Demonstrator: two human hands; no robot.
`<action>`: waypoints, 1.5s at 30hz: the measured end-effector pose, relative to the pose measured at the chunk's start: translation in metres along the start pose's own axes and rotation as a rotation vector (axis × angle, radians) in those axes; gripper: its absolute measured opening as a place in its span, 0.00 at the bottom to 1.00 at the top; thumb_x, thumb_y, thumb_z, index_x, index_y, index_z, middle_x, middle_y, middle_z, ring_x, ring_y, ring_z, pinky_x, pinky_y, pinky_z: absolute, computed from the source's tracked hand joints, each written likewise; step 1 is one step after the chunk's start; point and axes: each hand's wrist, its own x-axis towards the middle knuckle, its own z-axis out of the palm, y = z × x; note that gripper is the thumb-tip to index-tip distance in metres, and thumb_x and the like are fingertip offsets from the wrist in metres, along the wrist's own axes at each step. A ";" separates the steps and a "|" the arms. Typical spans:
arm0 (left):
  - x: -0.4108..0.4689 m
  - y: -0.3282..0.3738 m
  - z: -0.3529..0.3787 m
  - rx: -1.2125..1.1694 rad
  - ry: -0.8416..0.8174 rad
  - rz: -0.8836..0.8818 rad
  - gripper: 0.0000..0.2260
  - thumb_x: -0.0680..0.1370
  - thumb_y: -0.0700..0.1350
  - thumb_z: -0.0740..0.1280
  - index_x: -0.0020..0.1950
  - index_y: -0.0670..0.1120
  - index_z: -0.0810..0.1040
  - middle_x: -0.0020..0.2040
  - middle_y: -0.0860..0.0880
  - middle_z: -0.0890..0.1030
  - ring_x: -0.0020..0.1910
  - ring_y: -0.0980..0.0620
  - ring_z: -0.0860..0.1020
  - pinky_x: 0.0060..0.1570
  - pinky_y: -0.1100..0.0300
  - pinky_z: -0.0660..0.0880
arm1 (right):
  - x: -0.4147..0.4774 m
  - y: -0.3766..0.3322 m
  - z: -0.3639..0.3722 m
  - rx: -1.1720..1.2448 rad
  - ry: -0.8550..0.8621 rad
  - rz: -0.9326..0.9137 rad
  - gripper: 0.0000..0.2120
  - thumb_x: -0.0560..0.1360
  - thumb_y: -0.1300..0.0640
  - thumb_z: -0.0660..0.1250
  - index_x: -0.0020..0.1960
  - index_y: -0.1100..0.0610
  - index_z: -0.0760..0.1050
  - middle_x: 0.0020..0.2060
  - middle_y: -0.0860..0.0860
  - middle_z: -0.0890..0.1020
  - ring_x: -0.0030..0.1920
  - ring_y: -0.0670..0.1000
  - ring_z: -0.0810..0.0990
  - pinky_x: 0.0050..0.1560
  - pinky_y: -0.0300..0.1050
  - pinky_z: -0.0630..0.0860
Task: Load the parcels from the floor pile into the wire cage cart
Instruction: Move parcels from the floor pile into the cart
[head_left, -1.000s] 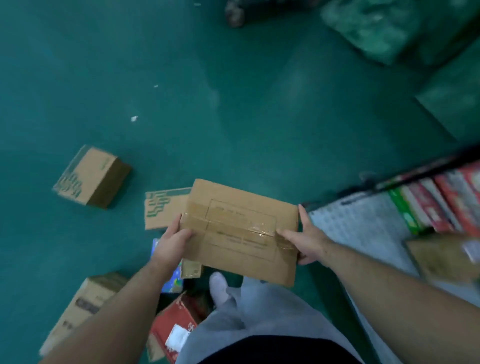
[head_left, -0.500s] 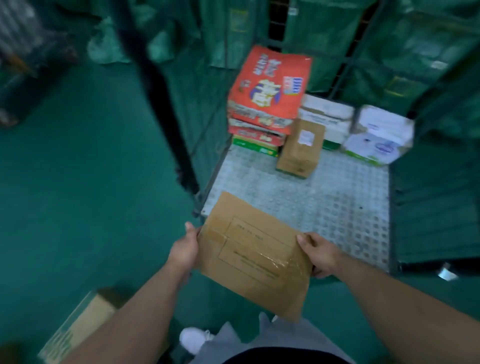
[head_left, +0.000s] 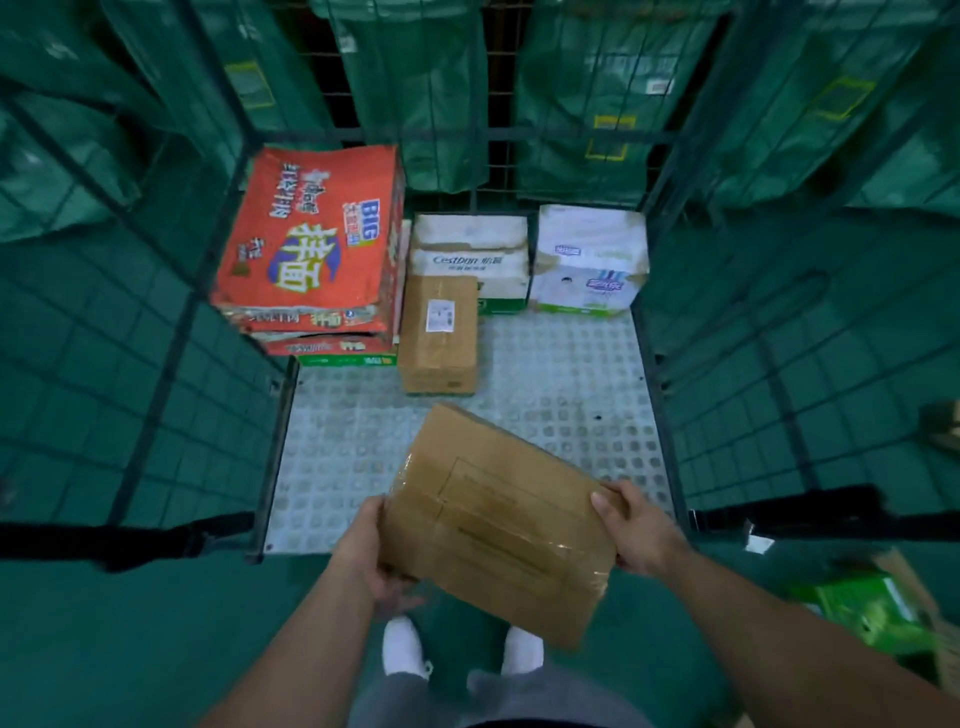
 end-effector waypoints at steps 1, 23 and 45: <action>0.002 0.008 0.010 -0.038 -0.023 -0.025 0.39 0.58 0.67 0.77 0.63 0.47 0.79 0.60 0.41 0.82 0.56 0.38 0.81 0.65 0.34 0.69 | 0.008 -0.001 -0.003 0.042 0.007 -0.007 0.20 0.79 0.32 0.58 0.67 0.38 0.67 0.58 0.49 0.79 0.54 0.55 0.82 0.54 0.59 0.83; 0.198 0.241 0.245 0.433 0.082 0.001 0.27 0.77 0.70 0.62 0.54 0.46 0.77 0.53 0.47 0.79 0.54 0.44 0.76 0.71 0.40 0.65 | 0.234 -0.016 0.062 0.652 0.210 0.485 0.14 0.85 0.48 0.60 0.69 0.48 0.65 0.53 0.48 0.76 0.53 0.56 0.80 0.54 0.59 0.82; 0.383 0.304 0.349 1.240 0.329 0.615 0.32 0.79 0.64 0.61 0.79 0.60 0.53 0.82 0.47 0.47 0.80 0.37 0.49 0.77 0.35 0.53 | 0.542 -0.089 0.064 0.535 0.029 0.388 0.12 0.87 0.56 0.55 0.68 0.49 0.68 0.52 0.60 0.84 0.38 0.51 0.80 0.28 0.39 0.78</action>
